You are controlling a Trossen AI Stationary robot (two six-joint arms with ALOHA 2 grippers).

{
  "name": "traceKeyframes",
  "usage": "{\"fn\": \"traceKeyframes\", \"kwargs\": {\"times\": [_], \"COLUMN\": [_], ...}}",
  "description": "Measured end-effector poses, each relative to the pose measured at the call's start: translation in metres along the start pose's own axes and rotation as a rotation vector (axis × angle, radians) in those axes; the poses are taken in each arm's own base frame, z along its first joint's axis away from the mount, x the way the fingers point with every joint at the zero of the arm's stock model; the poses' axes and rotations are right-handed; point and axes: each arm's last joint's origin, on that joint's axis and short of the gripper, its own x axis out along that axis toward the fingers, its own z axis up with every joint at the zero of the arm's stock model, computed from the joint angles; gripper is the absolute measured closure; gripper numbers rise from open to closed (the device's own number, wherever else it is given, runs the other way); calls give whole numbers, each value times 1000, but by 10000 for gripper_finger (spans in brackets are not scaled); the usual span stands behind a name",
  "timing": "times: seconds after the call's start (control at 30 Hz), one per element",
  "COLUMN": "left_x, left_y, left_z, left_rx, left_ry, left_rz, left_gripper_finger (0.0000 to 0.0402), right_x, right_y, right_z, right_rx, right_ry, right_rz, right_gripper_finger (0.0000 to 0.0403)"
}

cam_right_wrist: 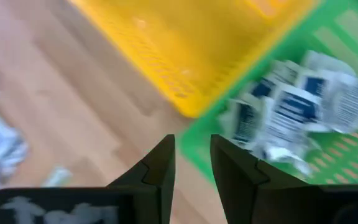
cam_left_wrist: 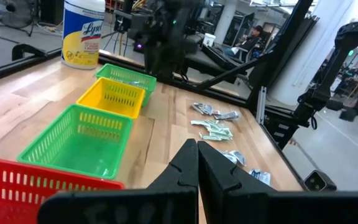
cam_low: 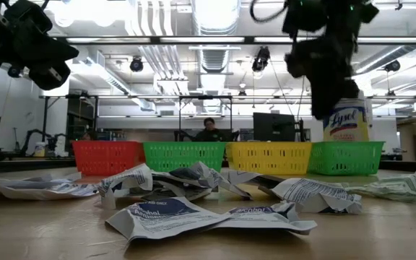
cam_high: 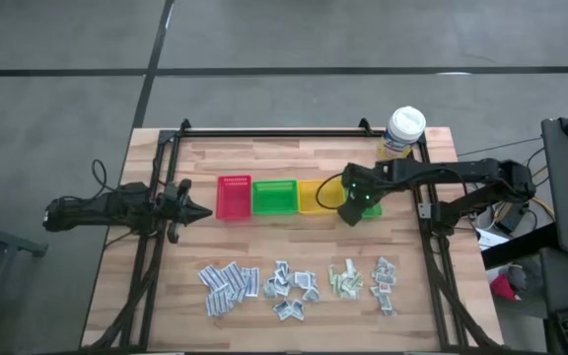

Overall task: Pick & Place First Aid Supplies
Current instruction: Put the blue alcohol pad into the right green bin

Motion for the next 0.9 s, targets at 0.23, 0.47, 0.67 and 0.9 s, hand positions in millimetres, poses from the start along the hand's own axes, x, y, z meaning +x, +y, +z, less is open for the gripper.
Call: {"fn": "traceKeyframes", "kwargs": {"times": [0.23,0.47,0.67,0.9], "left_x": [0,0,0,0], "left_y": [0,0,0,0], "left_z": [0,0,0,0], "left_rx": [-4,-4,-27,-49], "left_ry": [0,0,0,0], "left_rz": [0,0,0,0], "left_gripper_finger": [401,401,401,401], "right_x": [-27,-46,-50,-41], "right_y": [42,83,109,120], "right_z": [-1,-15,-28,-43], "right_rx": [-124,-259,-340,-396], "right_ry": [-63,-138,-220,-239], "right_rz": [117,269,413,485], "right_gripper_finger": [316,329,335,326]}}
